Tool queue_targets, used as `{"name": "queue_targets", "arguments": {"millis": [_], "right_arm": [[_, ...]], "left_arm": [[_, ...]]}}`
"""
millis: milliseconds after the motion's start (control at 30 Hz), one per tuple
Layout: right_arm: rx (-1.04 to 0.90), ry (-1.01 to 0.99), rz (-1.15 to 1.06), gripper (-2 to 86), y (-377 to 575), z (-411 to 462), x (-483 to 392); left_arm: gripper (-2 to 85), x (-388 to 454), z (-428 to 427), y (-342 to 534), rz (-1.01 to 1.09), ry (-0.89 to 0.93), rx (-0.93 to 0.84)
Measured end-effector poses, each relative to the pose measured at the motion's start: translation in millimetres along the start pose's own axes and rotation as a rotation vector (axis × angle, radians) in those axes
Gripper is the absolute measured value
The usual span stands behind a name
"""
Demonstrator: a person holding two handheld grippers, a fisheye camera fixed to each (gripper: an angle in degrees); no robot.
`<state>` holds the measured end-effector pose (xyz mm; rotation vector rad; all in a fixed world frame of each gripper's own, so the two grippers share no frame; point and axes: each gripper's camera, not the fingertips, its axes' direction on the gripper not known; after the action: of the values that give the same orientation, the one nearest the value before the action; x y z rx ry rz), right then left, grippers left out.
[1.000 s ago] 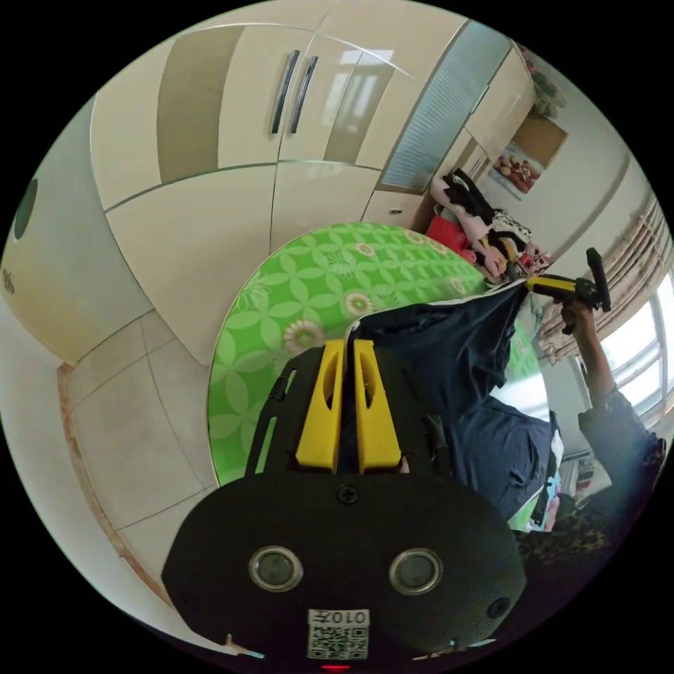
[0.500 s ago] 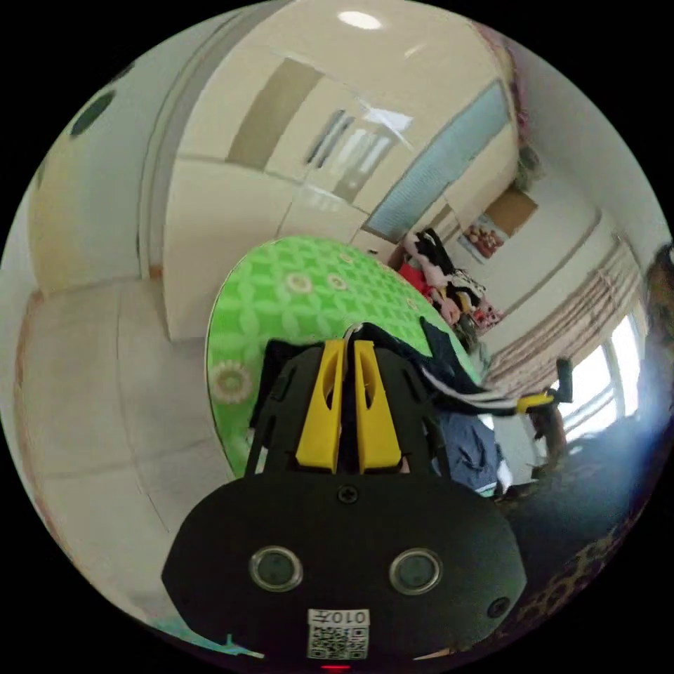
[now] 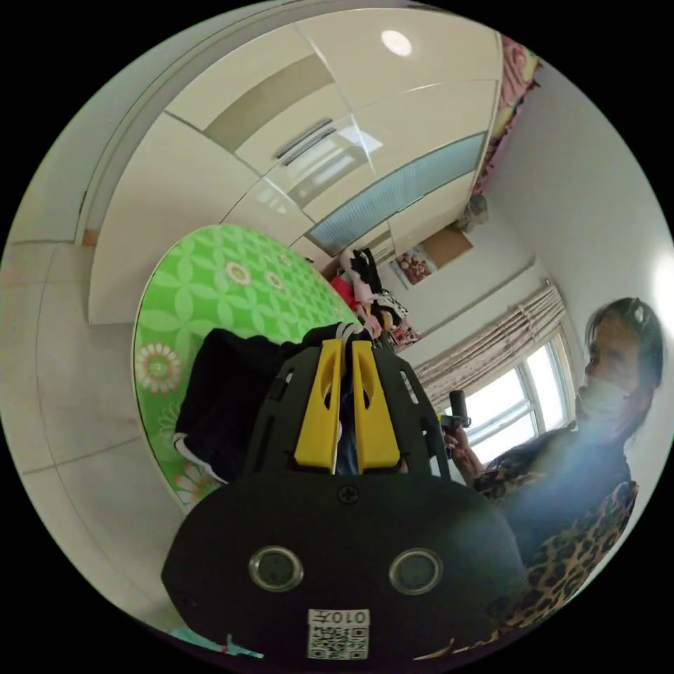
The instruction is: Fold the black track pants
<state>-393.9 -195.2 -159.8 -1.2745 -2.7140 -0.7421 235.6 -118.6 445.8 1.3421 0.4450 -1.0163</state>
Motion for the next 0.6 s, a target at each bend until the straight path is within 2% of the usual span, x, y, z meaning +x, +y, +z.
{"name": "queue_targets", "arguments": {"millis": [100,167,233,333,433,533,600], "right_arm": [[-0.021,-0.096,-0.101,2.7,4,-9,0],[-0.175,-0.097,-0.156,2.7,13,14,4],[-0.316,-0.05,-0.121,2.4,20,45,20],[-0.53,0.053,-0.02,2.1,31,104,56],[-0.61,0.06,-0.027,2.1,34,131,71],[-0.598,0.036,-0.113,2.2,30,123,63],[-0.627,-0.007,-0.165,2.3,33,120,59]], "left_arm": [[0.4,35,-16,-3,0.115,-0.007,0.016],[0.4,41,-28,9,0.135,-0.042,0.02],[0.4,24,-36,30,0.062,-0.074,0.024],[0.4,-30,-30,77,-0.193,-0.08,-0.035],[0.3,-47,-24,108,-0.316,0.073,0.056],[0.3,-17,-14,93,-0.217,0.092,0.022],[0.3,20,-8,76,-0.044,0.103,-0.002]]}}
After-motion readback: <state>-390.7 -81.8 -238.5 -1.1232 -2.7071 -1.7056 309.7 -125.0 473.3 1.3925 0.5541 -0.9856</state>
